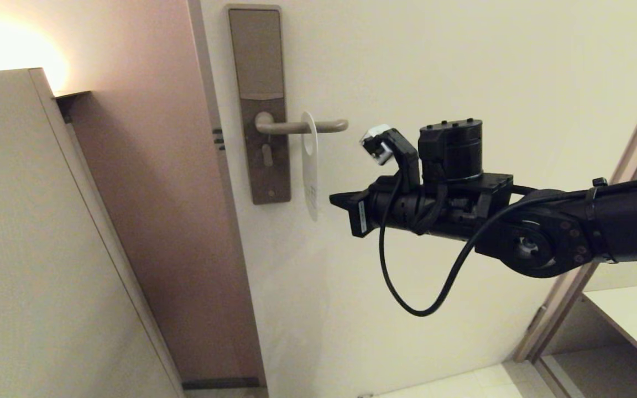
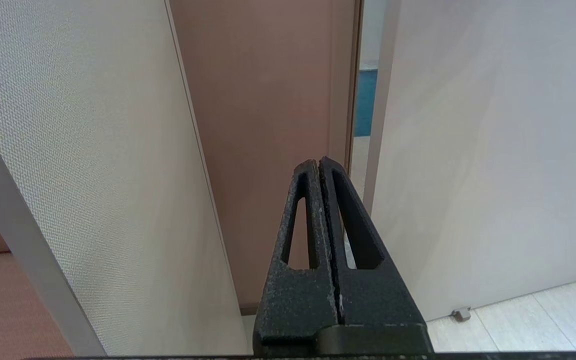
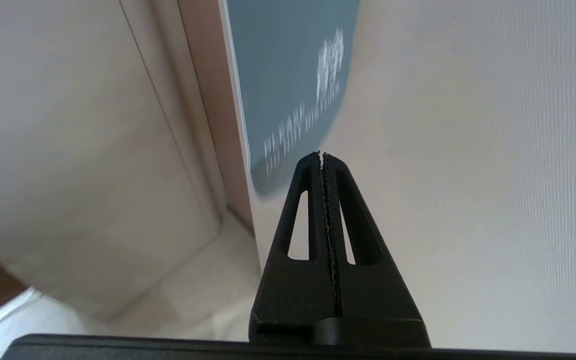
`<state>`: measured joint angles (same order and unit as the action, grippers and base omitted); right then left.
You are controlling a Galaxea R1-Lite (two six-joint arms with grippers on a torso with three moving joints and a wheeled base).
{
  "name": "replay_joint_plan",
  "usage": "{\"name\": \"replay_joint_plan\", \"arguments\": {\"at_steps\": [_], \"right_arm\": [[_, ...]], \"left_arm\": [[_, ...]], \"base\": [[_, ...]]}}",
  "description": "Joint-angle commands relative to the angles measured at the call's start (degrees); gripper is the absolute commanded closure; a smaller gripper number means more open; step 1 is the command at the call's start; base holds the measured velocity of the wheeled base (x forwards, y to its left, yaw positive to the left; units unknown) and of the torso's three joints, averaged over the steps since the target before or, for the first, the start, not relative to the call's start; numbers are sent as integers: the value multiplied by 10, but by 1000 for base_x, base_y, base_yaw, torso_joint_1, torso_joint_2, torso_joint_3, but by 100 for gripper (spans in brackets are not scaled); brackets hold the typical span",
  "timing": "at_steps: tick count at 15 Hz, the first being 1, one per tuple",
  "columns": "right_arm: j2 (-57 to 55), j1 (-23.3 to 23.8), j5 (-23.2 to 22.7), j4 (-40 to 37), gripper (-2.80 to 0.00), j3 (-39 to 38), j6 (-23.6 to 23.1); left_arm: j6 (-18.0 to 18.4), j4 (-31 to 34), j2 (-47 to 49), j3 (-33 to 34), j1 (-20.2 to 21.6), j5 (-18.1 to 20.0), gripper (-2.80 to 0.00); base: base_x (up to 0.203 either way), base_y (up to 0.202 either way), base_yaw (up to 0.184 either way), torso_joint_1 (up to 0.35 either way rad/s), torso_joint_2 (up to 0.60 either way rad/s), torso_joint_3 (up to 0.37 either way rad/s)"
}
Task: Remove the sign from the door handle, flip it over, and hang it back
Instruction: Hang the sign back with the other side facing out
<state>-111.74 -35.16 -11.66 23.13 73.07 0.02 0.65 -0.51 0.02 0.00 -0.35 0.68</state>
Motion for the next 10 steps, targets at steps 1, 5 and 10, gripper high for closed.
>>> {"name": "replay_joint_plan", "arguments": {"at_steps": [1, 5, 10], "right_arm": [[-15, -1, 0, 16, 0, 6, 0], [-24, -1, 3, 55, 0, 5, 0], [-23, 29, 99, 42, 0, -2, 0]], "left_arm": [[0, 0, 0, 0, 0, 0, 0], [0, 0, 0, 0, 0, 0, 0], [1, 0, 0, 0, 0, 0, 0]], "base": [[0, 0, 0, 0, 0, 0], [0, 0, 0, 0, 0, 0], [0, 0, 0, 0, 0, 0]]}}
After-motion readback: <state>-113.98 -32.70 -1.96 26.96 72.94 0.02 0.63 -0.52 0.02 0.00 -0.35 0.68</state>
